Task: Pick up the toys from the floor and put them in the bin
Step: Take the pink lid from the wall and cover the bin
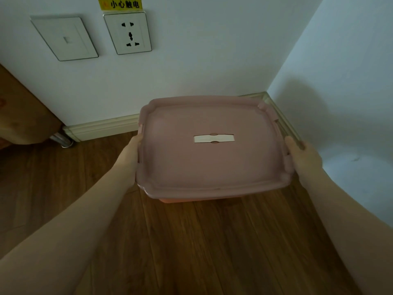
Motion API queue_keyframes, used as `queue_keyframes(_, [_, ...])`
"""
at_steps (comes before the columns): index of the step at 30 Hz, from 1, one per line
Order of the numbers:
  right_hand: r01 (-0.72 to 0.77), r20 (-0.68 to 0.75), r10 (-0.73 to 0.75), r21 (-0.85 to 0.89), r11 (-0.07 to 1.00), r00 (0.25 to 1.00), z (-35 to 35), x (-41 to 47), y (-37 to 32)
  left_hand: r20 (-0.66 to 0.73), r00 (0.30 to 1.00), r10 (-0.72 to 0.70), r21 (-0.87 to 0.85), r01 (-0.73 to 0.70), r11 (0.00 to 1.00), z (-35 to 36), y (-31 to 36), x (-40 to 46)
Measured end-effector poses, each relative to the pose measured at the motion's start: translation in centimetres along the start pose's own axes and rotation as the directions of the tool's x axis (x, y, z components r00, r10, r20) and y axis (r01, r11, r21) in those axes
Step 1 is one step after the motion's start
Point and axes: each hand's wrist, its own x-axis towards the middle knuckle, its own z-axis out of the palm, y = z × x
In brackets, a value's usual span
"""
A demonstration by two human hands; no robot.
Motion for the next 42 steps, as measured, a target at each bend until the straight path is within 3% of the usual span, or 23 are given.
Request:
queue_keyframes(2, [-0.195, 0.008, 0.207, 0.372, 0.907, 0.978, -0.1, -1.7, 0.6, 0.096, 0.995, -0.027, -0.044, 0.031, 0.999, -0.6, -0.8, -1.1])
queue_keyframes(4, [-0.371, 0.172, 0.334, 0.557, 0.743, 0.927, 0.5, -3.9, 0.7, 0.148, 0.986, -0.075, -0.051, 0.083, 0.995, -1.4, -2.4, -1.4])
queue_keyframes(7, [-0.514, 0.335, 0.394, 0.638, 0.574, 0.856, 2.2, -6.8, 0.8, 0.182, 0.974, -0.133, -0.006, 0.136, 0.991, -2.2, -4.4, -2.1])
queue_keyframes(11, [-0.520, 0.361, 0.401, 0.743, 0.421, 0.842, 3.8, -8.7, 1.4, 0.287, 0.941, -0.177, -0.035, 0.195, 0.980, -2.8, -5.4, -2.8])
queue_keyframes(21, [-0.494, 0.301, 0.423, 0.725, 0.480, 0.854, 3.5, -5.3, 1.3, 0.251, 0.964, -0.092, -0.196, 0.143, 0.970, 0.0, -6.7, -2.9])
queue_keyframes(26, [-0.443, 0.259, 0.413, 0.778, 0.446, 0.873, 2.8, -1.2, 0.0, 0.229, 0.970, -0.080, -0.264, 0.141, 0.954, 4.1, -6.0, -1.9])
queue_keyframes(31, [-0.420, 0.310, 0.291, 0.755, 0.503, 0.905, 3.2, 0.3, -1.4, 0.231, 0.969, -0.090, -0.294, 0.158, 0.943, 9.3, -4.0, -0.7])
queue_keyframes(35, [-0.435, 0.305, 0.329, 0.766, 0.473, 0.894, 2.9, 2.3, -2.4, 0.238, 0.967, -0.094, -0.295, 0.164, 0.941, 12.6, -2.7, 0.6])
queue_keyframes(42, [-0.414, 0.283, 0.303, 0.648, 0.639, 0.910, 1.2, 6.7, -3.5, 0.250, 0.963, -0.097, -0.318, 0.176, 0.932, 17.3, -1.1, 2.2])
